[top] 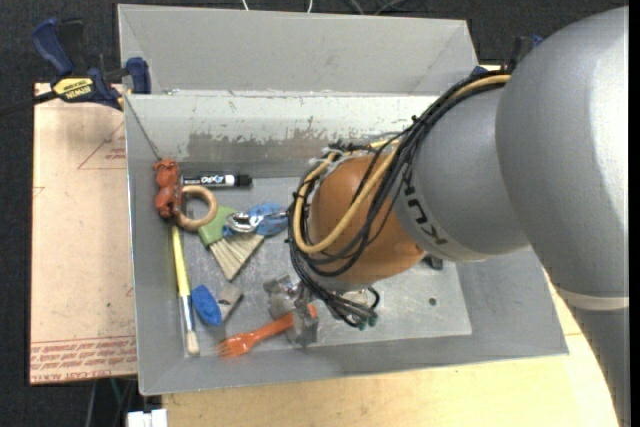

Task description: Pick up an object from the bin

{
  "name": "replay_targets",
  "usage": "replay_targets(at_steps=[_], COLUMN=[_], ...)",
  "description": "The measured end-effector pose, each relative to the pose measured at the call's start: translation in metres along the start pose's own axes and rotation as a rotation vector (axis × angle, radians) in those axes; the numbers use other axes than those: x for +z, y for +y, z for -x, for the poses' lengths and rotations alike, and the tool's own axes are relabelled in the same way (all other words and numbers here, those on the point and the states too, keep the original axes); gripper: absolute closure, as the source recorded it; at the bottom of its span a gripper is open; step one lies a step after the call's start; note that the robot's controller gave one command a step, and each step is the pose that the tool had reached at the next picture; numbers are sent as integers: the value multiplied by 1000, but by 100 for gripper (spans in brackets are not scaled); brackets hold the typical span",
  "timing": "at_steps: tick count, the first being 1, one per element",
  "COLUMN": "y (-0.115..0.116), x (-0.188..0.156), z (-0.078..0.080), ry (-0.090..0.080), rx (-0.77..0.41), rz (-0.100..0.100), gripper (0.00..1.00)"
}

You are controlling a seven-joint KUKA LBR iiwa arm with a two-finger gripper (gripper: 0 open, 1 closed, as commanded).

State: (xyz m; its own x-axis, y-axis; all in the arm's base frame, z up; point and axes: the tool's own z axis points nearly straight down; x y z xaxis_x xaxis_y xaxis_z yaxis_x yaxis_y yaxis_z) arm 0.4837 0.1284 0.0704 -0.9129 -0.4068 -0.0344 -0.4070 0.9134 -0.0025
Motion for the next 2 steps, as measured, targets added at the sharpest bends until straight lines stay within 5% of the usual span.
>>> replay_targets(at_steps=[1,2], y=[0,1], x=[0,-35], z=[0,0], ry=[0,5], rx=[0,1], rz=[0,1], gripper=[100,100])
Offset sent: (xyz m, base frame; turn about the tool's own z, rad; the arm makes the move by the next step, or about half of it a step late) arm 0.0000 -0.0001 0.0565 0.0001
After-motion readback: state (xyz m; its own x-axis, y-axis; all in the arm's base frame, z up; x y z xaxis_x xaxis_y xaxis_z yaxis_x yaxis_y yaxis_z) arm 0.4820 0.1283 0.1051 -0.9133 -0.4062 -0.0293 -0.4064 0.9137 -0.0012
